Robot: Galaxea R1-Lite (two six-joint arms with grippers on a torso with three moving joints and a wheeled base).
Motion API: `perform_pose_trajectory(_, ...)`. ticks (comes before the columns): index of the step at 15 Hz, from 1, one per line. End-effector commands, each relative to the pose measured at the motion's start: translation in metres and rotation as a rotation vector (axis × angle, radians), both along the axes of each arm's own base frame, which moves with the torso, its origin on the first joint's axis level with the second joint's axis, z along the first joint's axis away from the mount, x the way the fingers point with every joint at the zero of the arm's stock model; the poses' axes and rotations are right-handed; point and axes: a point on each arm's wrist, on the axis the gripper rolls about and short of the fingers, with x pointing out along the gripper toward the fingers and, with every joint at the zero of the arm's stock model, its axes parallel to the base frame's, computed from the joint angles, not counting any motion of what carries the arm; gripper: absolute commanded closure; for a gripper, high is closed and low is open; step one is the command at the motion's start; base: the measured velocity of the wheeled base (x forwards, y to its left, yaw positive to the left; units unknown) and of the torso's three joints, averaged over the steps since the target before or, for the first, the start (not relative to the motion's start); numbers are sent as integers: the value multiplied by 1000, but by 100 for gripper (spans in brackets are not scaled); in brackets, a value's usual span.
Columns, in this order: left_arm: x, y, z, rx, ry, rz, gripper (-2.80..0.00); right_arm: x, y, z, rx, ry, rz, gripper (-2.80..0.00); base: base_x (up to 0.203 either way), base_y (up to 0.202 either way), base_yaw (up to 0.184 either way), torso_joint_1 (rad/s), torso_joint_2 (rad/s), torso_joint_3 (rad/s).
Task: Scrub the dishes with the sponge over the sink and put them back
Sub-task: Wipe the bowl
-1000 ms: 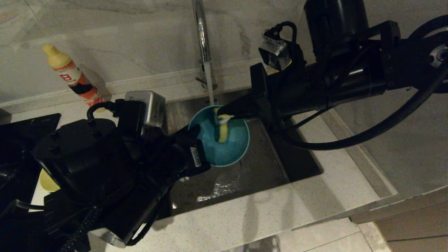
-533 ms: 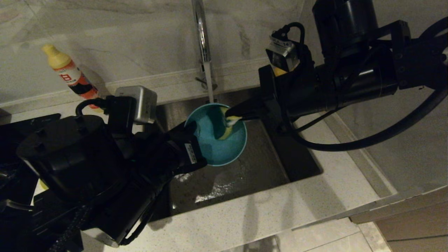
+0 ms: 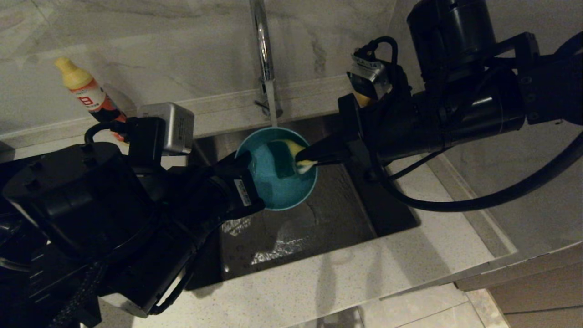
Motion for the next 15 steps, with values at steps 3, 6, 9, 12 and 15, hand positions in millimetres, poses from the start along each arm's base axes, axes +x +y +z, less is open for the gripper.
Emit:
perform_pose_trajectory(3,-1,2,2,-7,-6,8,0,-11,-8,8,5,-11,-13,0,0,0,0,0,0,0)
perform_pose_trajectory(6,0,1,1,-4,-3,11,0,-24,-11,15,6,-15,5,0,0,0,0,0,0,0)
perform_pose_trajectory(9,1,2,0,-1,-2,16,0,-28,-13,12,-1,-5,10,0,0,0,0,0,0,0)
perform_pose_trajectory(12,2,1,0,1,-1,16,0,-30,-5,5,-14,8,37,0,0,0,0,0,0,0)
perform_pose_trajectory(15,2,2,0,-4,-2,12,0,-20,10,-9,-43,36,50,0,0,0,0,0,0,0)
